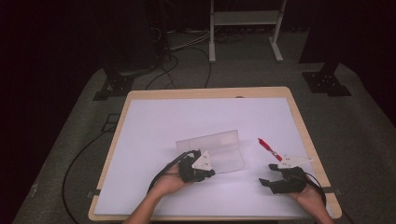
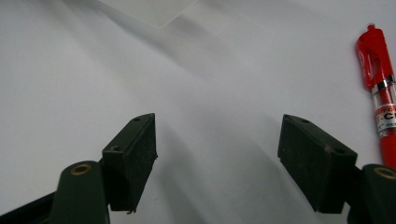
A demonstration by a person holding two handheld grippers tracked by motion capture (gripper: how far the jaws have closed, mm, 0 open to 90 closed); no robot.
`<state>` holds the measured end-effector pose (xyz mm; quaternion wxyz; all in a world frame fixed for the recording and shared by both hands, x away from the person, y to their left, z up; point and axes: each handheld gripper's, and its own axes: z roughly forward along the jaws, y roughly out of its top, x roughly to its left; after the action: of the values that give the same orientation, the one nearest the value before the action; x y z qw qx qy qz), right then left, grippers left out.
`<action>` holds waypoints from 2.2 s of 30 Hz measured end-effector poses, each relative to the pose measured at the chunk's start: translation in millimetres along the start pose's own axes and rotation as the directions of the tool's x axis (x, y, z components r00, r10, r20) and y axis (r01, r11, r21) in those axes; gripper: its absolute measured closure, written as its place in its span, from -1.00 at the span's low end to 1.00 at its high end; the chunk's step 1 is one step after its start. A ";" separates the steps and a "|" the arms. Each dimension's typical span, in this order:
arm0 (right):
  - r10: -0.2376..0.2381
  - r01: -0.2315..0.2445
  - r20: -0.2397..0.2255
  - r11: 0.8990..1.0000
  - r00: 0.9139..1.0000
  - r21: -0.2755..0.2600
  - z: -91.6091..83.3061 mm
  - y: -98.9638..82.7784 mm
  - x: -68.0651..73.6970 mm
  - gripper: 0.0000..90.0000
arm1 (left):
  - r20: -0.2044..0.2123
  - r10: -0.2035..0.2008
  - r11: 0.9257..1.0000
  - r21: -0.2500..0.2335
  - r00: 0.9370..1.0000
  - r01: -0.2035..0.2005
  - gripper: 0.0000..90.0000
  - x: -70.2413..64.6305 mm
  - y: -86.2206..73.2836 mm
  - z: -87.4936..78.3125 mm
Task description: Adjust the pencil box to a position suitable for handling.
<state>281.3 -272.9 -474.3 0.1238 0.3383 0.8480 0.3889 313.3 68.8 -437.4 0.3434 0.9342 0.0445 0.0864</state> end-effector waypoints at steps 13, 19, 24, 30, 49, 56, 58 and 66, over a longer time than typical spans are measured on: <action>-0.006 0.006 -0.001 1.000 1.000 0.004 1.1 0.1 0.7 -0.39 | 0.022 -0.004 1.000 0.007 1.000 0.004 0.97 -0.7 -1.6 5.9; -0.005 0.005 -0.001 1.000 1.000 0.002 0.8 0.1 0.8 -0.39 | 0.035 -0.011 1.000 0.012 0.999 0.010 0.94 -2.3 -3.3 9.3; -0.007 0.007 -0.001 1.000 1.000 0.005 1.2 0.2 1.1 -0.39 | 0.043 -0.014 1.000 0.026 0.999 0.012 0.94 -2.8 -6.7 12.3; -0.007 0.007 0.000 1.000 1.000 0.005 1.5 0.3 1.1 -0.39 | 0.045 -0.014 1.000 0.022 0.999 0.013 0.94 -2.6 -6.9 11.8; -0.006 0.006 -0.001 1.000 1.000 0.006 1.9 0.5 1.3 -0.39 | 0.065 -0.034 0.999 0.014 0.997 0.034 0.94 -0.7 -10.0 13.6; -0.004 0.004 0.002 1.000 1.000 0.002 1.2 0.5 0.8 -0.40 | 0.078 -0.038 0.999 0.014 0.996 0.037 0.88 -0.5 -10.5 12.4; -0.005 0.005 0.000 1.000 1.000 0.003 1.3 0.4 0.8 -0.39 | 0.081 -0.043 0.999 0.012 0.996 0.042 0.85 -1.3 -10.7 12.8; 0.003 -0.003 0.001 1.000 1.000 -0.004 0.2 0.7 0.0 -0.40 | 0.098 -0.044 0.999 0.004 0.994 0.044 0.68 -1.5 -12.4 8.4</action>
<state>281.7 -272.4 -473.9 0.1241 0.3397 0.8466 0.3906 313.1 72.7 -452.0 0.3462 0.9363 0.0483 0.0329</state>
